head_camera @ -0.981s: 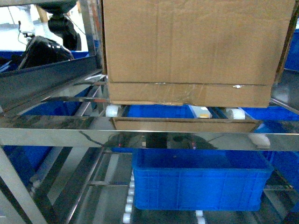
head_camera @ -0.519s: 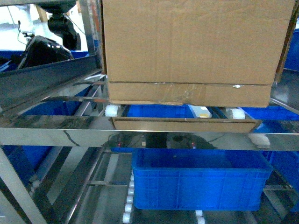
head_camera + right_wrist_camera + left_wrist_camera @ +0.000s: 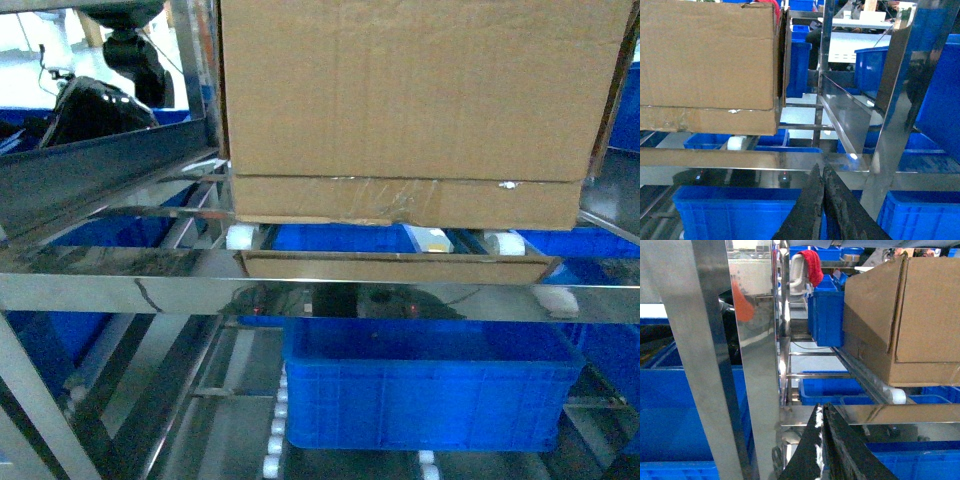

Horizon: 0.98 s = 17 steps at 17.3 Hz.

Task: Sort boxes to right shelf from conveyor

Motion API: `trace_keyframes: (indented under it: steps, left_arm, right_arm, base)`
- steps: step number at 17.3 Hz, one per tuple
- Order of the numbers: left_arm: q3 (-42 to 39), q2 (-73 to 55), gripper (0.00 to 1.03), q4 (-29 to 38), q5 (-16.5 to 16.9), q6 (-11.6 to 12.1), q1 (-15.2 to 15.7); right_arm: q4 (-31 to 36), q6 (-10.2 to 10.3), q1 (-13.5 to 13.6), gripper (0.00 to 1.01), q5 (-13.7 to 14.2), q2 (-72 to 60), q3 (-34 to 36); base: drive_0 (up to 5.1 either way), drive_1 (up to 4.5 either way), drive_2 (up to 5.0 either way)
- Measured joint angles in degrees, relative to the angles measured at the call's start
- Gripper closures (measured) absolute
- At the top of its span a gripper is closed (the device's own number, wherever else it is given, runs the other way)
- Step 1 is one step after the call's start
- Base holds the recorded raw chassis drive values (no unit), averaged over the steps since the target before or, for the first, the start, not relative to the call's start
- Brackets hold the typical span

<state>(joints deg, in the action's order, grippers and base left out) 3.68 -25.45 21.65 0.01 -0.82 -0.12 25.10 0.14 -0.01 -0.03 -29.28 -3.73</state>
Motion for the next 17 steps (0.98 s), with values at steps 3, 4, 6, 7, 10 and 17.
trace_keyframes:
  steps: [3,4,6,7,10,17]
  left_arm:
    - [-1.2,4.2,1.01,-3.1,0.0,0.0,0.0]
    - [-1.6,5.9,1.01,-4.2,0.0,0.0,0.0]
    - [-2.8,8.3,1.01,-4.4,0.0,0.0,0.0]
    - [-2.8,9.9,1.01,-5.9,0.0,0.0,0.0]
    - [-2.8,13.4,1.01,-9.5,0.0,0.0,0.0]
    - [-2.8,24.8,1.01,-22.2,0.0,0.0,0.0]
  right_arm:
    - [-3.3,0.0,0.0,0.99,0.0,4.9,1.2]
    - [-4.5,0.0,0.0,0.99,0.0,6.6,1.6]
    - [-5.0,0.0,0.0,0.99,0.0,9.0,3.0]
    - [-6.6,0.0,0.0,0.99,0.0,11.0,3.0]
    - [-10.8,0.0,0.0,0.99,0.0,15.1,3.0]
    - [-24.2,0.0,0.0,0.99,0.0,29.0,2.8]
  base:
    - [0.0,0.00,0.0]
    - [0.0,0.00,0.0]
    - [0.0,0.00,0.0]
    - [0.0,0.00,0.0]
    - [0.0,0.00,0.0]
    - [0.0,0.00,0.0]
